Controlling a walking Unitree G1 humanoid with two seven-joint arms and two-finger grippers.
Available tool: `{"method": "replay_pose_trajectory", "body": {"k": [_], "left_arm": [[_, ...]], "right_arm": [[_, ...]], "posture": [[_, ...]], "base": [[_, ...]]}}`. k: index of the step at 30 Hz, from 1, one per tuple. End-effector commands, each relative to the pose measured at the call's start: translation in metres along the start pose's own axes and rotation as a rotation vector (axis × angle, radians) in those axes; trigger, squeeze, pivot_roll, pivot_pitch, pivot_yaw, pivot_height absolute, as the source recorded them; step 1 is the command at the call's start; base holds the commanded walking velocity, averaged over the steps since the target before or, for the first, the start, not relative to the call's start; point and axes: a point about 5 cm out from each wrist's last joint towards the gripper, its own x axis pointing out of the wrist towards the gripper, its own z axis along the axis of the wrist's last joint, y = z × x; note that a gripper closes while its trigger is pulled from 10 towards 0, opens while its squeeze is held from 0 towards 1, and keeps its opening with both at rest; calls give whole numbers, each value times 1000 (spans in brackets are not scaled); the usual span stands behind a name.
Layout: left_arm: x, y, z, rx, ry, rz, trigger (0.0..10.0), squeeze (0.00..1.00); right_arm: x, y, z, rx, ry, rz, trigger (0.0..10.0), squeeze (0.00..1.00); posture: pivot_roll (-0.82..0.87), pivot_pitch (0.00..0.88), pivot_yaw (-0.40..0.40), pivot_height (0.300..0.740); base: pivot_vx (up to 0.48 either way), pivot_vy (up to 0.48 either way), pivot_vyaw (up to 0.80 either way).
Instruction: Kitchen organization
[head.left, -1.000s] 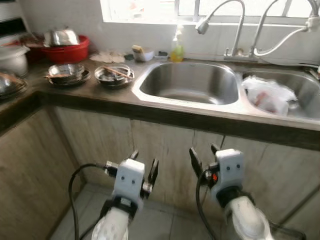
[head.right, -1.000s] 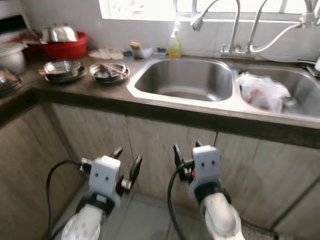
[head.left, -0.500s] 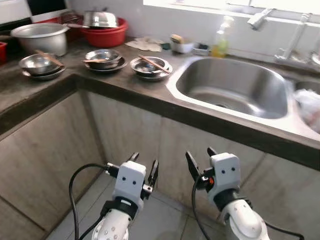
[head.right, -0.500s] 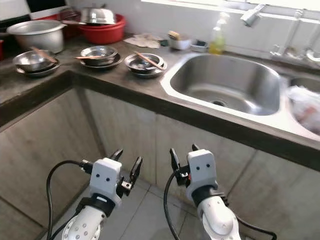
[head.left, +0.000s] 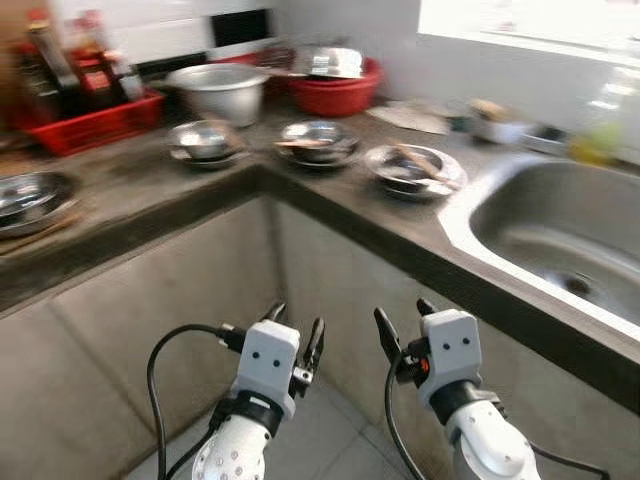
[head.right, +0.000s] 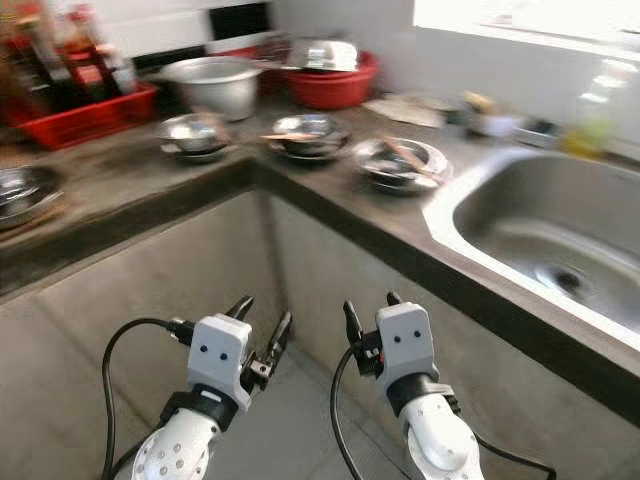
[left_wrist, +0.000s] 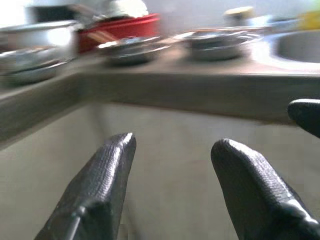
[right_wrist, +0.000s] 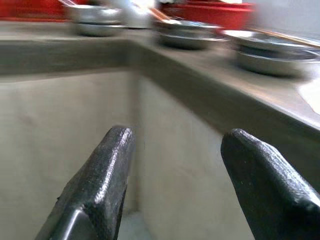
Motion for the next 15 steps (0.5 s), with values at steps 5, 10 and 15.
{"method": "replay_pose_trajectory", "body": {"k": [5,10,15], "left_arm": [[-1,4,-3,13,12,15,10000,0],[-1,4,-4,15,13,13,10000,0],[-1,4,-4,16,12,10,10000,0]], "right_arm": [[3,4,2,3,-18,20,10000,0],[3,4,2,0,-24,21,10000,0],[5,3,4,1,-35,18,10000,0]], "posture": [[143,55,-36,740],[143,42,-30,740],[140,38,-30,740]], "base": [[304,0,800],[302,0,800],[305,0,800]]}}
